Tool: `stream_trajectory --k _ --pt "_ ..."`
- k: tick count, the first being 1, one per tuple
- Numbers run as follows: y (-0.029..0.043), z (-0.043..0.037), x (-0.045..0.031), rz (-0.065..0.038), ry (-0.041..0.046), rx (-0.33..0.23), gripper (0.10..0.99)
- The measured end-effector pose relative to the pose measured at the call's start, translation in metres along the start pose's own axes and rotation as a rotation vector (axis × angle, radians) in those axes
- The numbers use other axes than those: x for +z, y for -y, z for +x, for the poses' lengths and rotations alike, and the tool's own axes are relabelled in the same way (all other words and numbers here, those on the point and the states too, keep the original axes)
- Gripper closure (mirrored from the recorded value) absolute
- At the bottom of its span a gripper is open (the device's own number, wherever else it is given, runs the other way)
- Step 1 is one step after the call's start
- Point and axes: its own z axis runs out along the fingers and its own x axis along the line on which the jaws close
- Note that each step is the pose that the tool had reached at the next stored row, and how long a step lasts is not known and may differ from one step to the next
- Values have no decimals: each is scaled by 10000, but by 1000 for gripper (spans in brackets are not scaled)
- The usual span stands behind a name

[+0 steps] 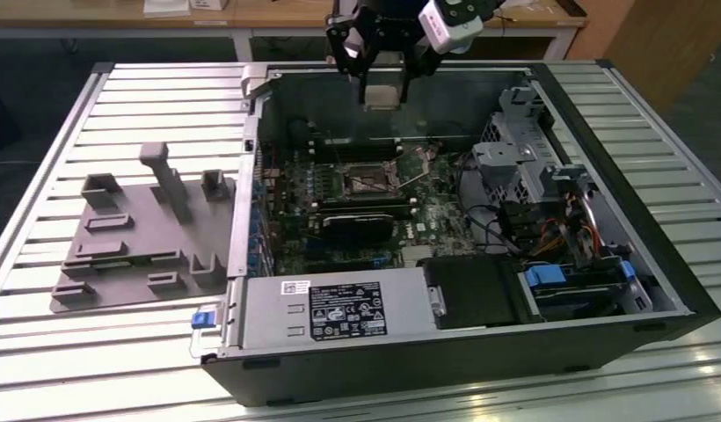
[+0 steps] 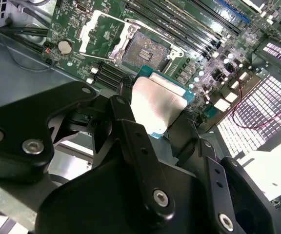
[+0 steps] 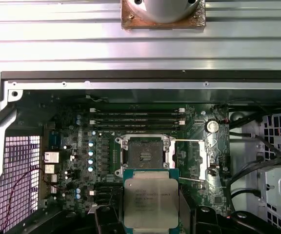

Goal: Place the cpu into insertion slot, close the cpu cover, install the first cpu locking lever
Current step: 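Place the cpu into insertion slot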

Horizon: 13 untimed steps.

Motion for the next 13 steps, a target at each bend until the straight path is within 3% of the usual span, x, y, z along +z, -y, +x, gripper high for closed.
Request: stream_trajectory --k 13 --pt "11 -2 125 7 0 0 549"
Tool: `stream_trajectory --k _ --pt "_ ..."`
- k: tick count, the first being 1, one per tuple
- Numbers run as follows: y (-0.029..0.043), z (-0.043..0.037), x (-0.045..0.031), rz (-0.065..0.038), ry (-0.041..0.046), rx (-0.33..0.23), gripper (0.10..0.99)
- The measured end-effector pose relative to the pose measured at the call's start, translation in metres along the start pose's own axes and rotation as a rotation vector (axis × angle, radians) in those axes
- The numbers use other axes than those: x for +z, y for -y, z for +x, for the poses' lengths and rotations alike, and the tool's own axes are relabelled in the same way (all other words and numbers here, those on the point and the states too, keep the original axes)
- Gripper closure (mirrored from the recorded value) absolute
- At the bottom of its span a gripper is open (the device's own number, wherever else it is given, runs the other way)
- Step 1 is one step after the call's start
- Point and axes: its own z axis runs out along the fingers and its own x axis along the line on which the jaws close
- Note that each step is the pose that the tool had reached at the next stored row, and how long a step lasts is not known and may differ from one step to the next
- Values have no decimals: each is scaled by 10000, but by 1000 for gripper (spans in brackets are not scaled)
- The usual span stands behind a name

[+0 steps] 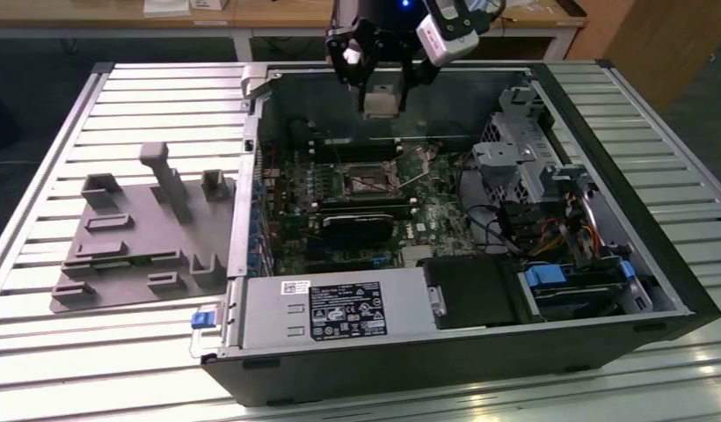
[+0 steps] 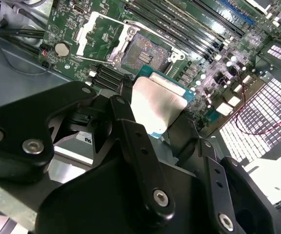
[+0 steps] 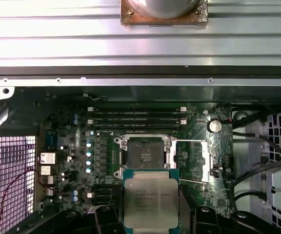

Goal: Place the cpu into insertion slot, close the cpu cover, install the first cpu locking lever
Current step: 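Place the cpu into insertion slot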

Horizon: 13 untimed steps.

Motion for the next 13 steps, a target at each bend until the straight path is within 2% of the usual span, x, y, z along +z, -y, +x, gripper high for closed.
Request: stream_trajectory --k 10,13 --pt "9 0 104 16 1 1 549" --pt "11 0 120 17 21 236 549"
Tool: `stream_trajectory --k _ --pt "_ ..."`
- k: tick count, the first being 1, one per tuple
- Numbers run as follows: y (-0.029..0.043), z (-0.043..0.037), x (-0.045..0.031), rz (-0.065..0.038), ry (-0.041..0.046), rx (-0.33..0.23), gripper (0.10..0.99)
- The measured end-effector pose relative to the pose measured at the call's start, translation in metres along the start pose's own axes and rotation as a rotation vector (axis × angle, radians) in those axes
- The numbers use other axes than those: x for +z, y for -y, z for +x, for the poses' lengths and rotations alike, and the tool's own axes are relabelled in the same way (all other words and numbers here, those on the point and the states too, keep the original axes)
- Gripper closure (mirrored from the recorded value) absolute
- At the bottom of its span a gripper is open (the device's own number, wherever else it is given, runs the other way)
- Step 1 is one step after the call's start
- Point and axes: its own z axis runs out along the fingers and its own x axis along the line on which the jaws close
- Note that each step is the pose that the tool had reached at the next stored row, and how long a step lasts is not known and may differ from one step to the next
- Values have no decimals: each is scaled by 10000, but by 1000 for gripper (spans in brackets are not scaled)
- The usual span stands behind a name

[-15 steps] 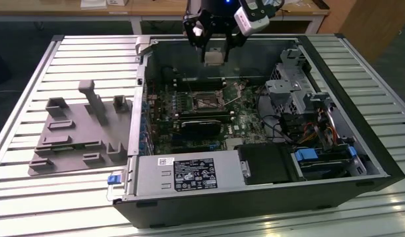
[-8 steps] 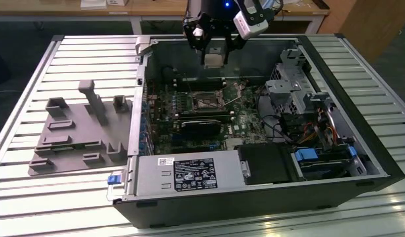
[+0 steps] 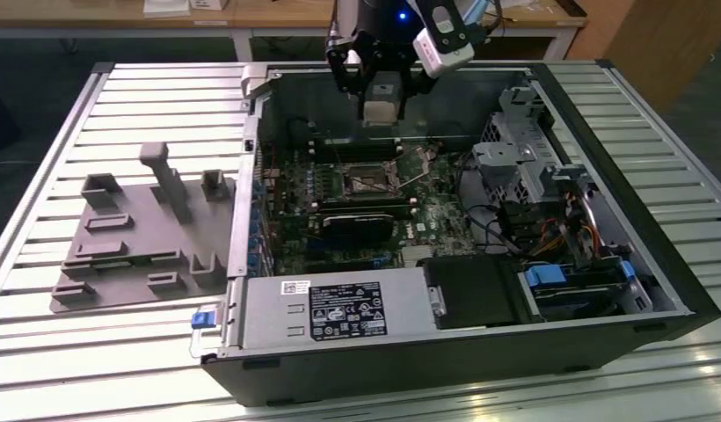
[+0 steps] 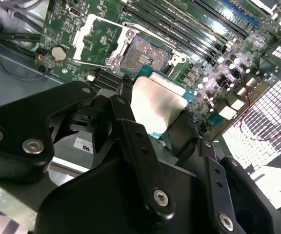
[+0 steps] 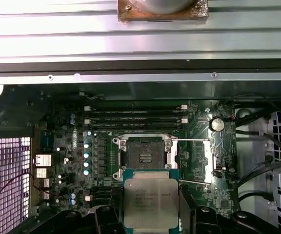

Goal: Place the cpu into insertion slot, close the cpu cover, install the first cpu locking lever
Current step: 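Place the cpu into insertion slot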

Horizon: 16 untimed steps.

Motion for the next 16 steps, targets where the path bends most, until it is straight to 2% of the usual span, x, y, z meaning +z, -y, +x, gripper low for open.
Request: stream_trajectory --k 16 --pt "9 -2 99 -50 253 2898 549"
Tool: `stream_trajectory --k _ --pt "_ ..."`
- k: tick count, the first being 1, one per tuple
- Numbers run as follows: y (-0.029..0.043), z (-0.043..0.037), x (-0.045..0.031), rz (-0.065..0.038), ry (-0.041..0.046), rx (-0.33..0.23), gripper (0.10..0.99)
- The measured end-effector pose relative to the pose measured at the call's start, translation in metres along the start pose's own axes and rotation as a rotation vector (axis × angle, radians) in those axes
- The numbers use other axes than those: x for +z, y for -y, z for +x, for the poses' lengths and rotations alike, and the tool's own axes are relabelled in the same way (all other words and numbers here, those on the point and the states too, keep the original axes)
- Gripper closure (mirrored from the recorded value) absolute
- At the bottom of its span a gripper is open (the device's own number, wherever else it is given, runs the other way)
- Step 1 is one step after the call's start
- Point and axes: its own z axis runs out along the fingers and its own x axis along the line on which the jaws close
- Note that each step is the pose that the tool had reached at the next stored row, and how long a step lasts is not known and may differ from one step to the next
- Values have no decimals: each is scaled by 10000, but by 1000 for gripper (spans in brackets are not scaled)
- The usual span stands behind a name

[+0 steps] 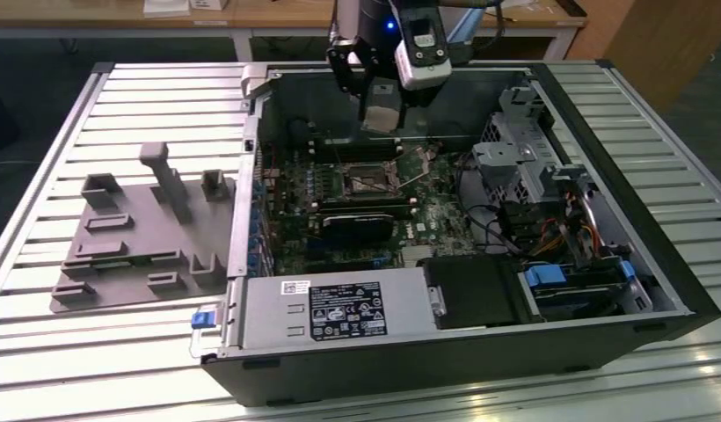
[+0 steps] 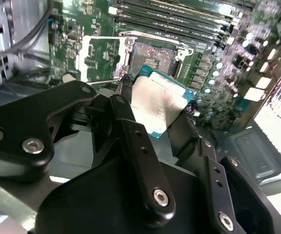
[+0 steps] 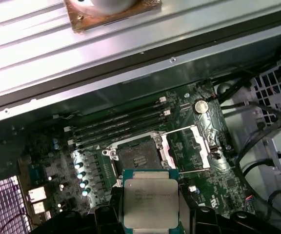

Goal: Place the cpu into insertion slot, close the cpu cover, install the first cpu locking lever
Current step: 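Place the cpu into insertion slot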

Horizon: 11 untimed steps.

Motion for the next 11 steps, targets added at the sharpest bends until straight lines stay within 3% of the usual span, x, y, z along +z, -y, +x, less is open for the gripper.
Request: stream_trajectory --k 1,2,11 --pt "1 0 8 -3 16 181 549" --pt "3 -1 33 -12 62 712 549" --pt "10 -2 121 -43 207 2368 549"
